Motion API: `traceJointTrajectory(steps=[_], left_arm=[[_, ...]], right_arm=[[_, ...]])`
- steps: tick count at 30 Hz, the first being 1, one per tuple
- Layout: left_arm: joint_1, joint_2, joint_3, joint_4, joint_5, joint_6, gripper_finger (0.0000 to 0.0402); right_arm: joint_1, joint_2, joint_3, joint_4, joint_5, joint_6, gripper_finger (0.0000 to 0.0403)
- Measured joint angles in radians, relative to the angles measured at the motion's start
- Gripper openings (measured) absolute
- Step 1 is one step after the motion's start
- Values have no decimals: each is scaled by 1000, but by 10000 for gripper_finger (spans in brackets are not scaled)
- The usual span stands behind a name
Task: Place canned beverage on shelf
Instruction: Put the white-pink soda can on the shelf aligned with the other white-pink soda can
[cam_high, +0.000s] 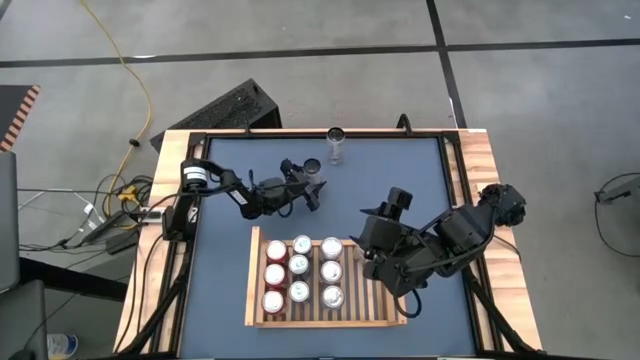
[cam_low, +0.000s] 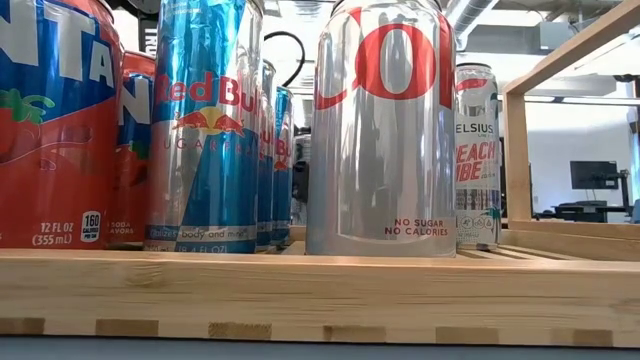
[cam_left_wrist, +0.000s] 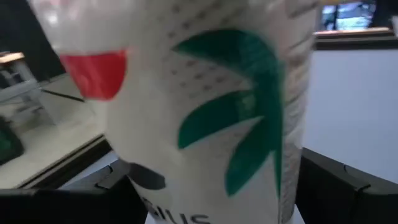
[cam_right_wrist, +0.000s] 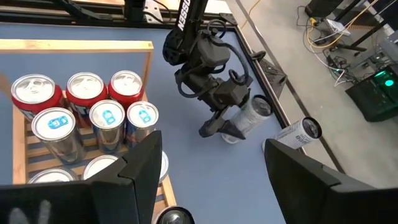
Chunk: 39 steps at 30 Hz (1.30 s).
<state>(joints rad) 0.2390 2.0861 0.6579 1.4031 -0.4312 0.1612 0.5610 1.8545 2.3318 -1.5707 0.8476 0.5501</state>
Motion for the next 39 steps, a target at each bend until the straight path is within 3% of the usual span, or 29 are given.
traceJointTrajectory(steps=[5, 14, 18, 26, 32, 39], left_arm=[[-6, 0, -10, 5, -63, 34, 306], [-6, -15, -106, 73, -63, -10, 307], [-6, -75, -174, 131, -88, -25, 307], [-28, -127, -209, 71, -13, -42, 307], [-44, -127, -213, 46, -26, 5, 307], [-47, -127, -213, 42, 21, -86, 307]], right_arm=[[0, 0, 0, 0, -12, 2, 260], [-17, 0, 0, 0, 12, 11, 260], [-93, 0, 0, 0, 55, 52, 260], [-272, 0, 0, 0, -55, 29, 260], [-324, 0, 0, 0, -87, 10, 260], [-402, 45, -1, 27, -91, -43, 260]])
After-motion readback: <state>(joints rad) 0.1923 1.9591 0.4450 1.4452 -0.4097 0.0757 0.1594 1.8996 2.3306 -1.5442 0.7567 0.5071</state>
